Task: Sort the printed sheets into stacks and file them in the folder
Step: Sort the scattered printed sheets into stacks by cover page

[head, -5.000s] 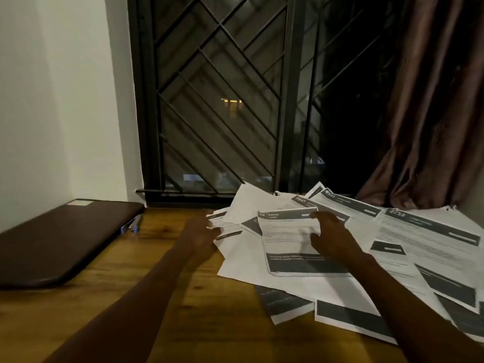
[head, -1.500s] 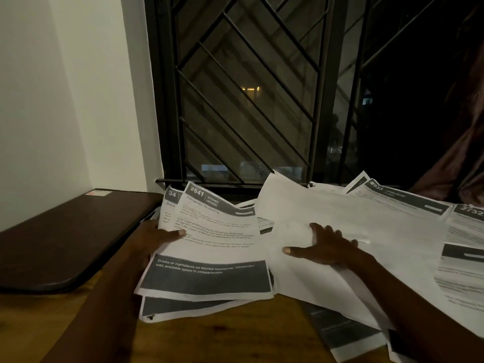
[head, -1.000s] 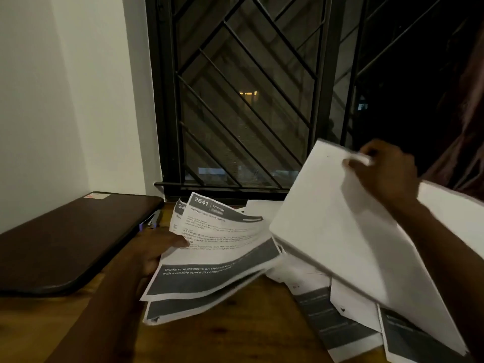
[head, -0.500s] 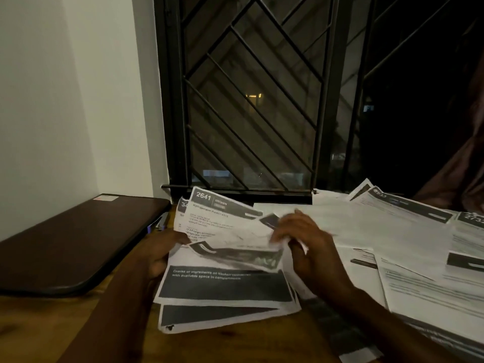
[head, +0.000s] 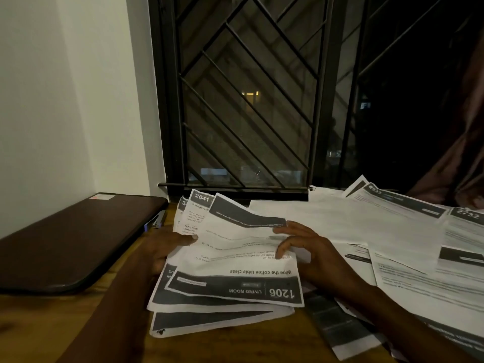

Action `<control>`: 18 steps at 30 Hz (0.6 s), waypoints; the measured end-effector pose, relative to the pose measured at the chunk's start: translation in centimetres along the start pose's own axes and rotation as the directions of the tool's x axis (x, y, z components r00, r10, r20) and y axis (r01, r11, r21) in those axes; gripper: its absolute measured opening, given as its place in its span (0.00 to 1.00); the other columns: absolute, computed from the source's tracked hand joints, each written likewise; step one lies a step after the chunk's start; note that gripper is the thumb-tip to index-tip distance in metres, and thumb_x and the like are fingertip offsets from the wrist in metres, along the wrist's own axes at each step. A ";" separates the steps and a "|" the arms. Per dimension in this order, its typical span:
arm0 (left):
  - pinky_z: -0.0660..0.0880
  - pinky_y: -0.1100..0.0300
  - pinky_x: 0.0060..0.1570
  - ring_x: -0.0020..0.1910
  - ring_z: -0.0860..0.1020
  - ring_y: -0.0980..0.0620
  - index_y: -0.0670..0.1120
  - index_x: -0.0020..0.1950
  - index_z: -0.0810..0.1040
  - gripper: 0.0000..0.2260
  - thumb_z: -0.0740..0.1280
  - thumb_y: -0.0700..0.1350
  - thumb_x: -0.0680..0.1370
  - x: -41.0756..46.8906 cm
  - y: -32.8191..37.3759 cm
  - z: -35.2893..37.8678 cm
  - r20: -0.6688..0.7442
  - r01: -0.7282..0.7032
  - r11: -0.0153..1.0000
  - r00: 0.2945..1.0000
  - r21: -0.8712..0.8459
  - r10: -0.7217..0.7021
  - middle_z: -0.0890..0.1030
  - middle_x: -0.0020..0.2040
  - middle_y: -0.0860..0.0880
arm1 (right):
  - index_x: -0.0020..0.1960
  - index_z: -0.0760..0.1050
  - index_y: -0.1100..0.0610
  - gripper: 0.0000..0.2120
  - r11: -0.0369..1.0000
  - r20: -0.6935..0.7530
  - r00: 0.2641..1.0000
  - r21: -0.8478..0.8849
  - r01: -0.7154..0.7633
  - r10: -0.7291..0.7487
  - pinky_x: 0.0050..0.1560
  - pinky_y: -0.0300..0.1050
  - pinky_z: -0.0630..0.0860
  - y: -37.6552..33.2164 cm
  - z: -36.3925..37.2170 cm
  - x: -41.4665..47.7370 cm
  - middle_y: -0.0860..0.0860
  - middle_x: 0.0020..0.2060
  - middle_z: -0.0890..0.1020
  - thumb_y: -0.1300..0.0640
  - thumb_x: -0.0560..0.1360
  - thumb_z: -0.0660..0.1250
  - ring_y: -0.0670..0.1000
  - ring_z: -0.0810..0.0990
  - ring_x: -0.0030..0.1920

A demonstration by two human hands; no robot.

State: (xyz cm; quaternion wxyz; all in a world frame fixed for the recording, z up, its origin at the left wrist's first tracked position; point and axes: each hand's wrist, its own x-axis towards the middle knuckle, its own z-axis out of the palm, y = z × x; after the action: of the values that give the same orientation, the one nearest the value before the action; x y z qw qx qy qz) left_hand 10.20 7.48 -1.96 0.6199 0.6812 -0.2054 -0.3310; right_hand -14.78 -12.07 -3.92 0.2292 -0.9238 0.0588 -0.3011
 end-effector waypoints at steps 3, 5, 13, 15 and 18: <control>0.69 0.42 0.65 0.59 0.76 0.38 0.37 0.61 0.75 0.11 0.63 0.35 0.79 0.1 -0.3 0.4 -0.036 -0.059 0.997 0.998 -0.046 0.057 0.77 0.64 0.37 | 0.47 0.80 0.45 0.06 0.980 -0.150 0.988 -0.201 0.007 -0.038 0.54 0.39 0.73 -1.1 0.0 0.1 0.38 0.47 0.83 0.45 0.72 0.69 0.38 0.78 0.51; 0.68 0.45 0.65 0.61 0.74 0.40 0.35 0.64 0.72 0.13 0.61 0.33 0.80 0.2 -0.3 0.6 -0.084 -0.081 0.994 0.994 -0.078 0.074 0.75 0.64 0.40 | 0.46 0.80 0.51 0.07 0.934 -0.357 0.927 -0.357 -0.023 -0.113 0.39 0.41 0.77 -2.4 -1.0 0.9 0.46 0.38 0.84 0.49 0.73 0.67 0.45 0.80 0.36; 0.73 0.39 0.59 0.61 0.75 0.33 0.39 0.62 0.74 0.18 0.56 0.27 0.76 0.1 -0.7 0.8 -0.064 -0.070 0.907 0.997 -0.415 0.047 0.78 0.61 0.35 | 0.58 0.70 0.53 0.10 0.881 -0.324 0.946 -0.443 -0.165 0.014 0.38 0.45 0.77 -9.5 -1.5 7.2 0.51 0.40 0.79 0.56 0.77 0.63 0.51 0.79 0.37; 0.77 0.41 0.55 0.58 0.78 0.35 0.42 0.60 0.75 0.18 0.56 0.27 0.76 -0.3 -0.6 1.2 0.013 -0.072 0.880 0.996 -0.470 0.089 0.81 0.58 0.36 | 0.60 0.67 0.51 0.14 0.912 -0.212 0.960 -0.327 -0.248 0.185 0.46 0.46 0.76 -10.4 1.3 8.0 0.52 0.48 0.80 0.54 0.76 0.64 0.54 0.80 0.47; 0.81 0.44 0.47 0.51 0.82 0.39 0.43 0.59 0.77 0.11 0.62 0.34 0.78 -1.2 -0.1 2.5 0.122 -0.077 0.875 0.981 -0.478 0.153 0.83 0.54 0.38 | 0.64 0.65 0.50 0.18 0.907 -0.126 0.911 -0.111 -0.406 0.392 0.52 0.47 0.74 -10.2 5.3 9.6 0.52 0.57 0.78 0.51 0.76 0.64 0.55 0.78 0.54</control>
State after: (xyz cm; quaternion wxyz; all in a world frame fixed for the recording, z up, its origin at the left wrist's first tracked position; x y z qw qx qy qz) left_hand 7.56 6.57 -1.87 0.7673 0.4688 -0.2070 -0.3855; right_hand -4.19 -3.36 2.04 0.2195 -0.8892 0.2781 -0.2896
